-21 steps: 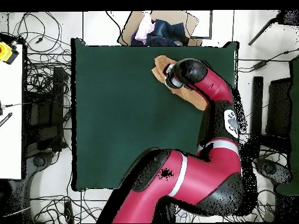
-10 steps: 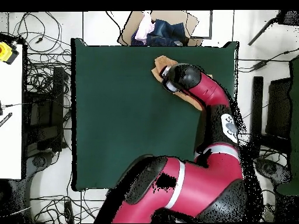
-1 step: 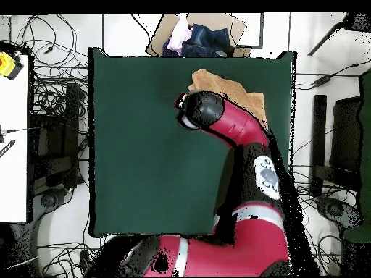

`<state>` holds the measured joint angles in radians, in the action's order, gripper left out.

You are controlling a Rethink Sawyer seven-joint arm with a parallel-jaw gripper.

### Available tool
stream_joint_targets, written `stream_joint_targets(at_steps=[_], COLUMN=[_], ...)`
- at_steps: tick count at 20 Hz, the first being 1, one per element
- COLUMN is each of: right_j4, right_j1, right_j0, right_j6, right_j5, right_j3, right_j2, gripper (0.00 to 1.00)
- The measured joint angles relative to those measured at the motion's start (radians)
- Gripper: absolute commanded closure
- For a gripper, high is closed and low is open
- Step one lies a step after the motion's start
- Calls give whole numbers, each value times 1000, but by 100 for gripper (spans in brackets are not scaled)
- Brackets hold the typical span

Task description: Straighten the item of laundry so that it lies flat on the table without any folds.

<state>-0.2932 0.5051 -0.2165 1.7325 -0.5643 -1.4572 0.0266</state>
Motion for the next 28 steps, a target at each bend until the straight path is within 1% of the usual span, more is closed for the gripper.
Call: stream_joint_targets(at_steps=[1,2,8,11,12,17,22,28], right_j4=[-1,-5,-13,-14,-15,-15,-14,-15], right_j1=[20,69,177,204,212,208,186,118], right_j0=[10,34,64,61,48,28,-17,-88], right_j6=[0,0,0,0,0,0,0,0], right_j5=[0,0,0,0,0,4,20,91], right_j3=[-17,-55,-130,-146,-147,-147,-147,-144], right_j2=[5,18,44,53,54,54,47,29], gripper=[100,100,100,100,0,0,0,0])
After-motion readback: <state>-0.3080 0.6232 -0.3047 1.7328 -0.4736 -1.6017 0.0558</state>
